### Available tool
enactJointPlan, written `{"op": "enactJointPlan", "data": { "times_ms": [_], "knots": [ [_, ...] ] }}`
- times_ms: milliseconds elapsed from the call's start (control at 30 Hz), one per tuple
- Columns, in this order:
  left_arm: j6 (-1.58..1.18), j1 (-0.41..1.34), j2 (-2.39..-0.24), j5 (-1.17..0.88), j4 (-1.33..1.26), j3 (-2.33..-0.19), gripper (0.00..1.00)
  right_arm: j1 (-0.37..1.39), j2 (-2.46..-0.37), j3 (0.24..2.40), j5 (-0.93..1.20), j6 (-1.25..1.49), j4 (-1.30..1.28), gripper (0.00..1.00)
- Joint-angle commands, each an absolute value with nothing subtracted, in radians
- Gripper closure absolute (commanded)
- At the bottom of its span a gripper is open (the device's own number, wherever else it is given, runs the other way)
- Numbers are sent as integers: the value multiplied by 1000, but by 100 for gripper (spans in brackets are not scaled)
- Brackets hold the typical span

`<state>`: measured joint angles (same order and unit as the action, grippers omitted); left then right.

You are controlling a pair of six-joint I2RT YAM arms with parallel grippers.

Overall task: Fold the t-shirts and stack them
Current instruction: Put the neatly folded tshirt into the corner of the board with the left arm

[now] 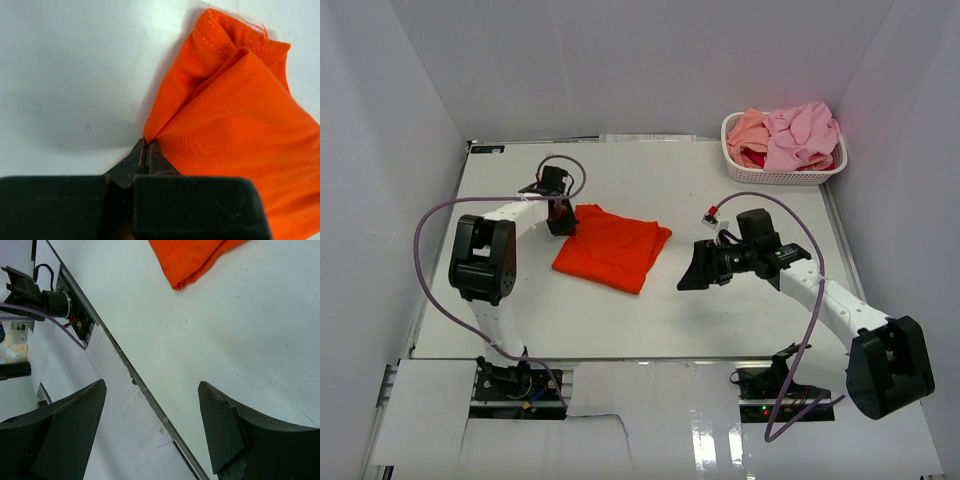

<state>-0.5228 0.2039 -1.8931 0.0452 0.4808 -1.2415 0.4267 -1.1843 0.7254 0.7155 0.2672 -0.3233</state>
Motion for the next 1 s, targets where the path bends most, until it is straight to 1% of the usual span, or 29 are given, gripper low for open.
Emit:
{"op": "enactJointPlan", "data": {
  "times_ms": [0, 167, 333, 467, 567, 633, 733, 967],
  "knots": [
    [-451, 166, -1951, 123, 535, -1339, 100, 423, -1155, 732, 747, 258, -313, 20],
    [-402, 104, -2060, 103, 548, -1482, 100, 426, -1147, 727, 756, 261, -307, 20],
    [-338, 49, -2175, 114, 583, -1679, 100, 428, -1140, 710, 768, 268, -288, 20],
    [-327, 8, -2273, 74, 583, -1819, 100, 430, -1134, 692, 773, 273, -279, 20],
    [-322, 2, -2376, 68, 587, -1939, 100, 433, -1131, 678, 773, 273, -275, 20],
    [-321, -40, -2451, 71, 588, -2024, 100, 434, -1129, 672, 767, 270, -279, 20],
    [-319, -55, -2531, 89, 581, -2115, 100, 434, -1126, 666, 761, 267, -285, 20],
    [-319, -113, -2629, 94, 529, -2244, 100, 436, -1135, 646, 753, 273, -273, 20]
  ]
}}
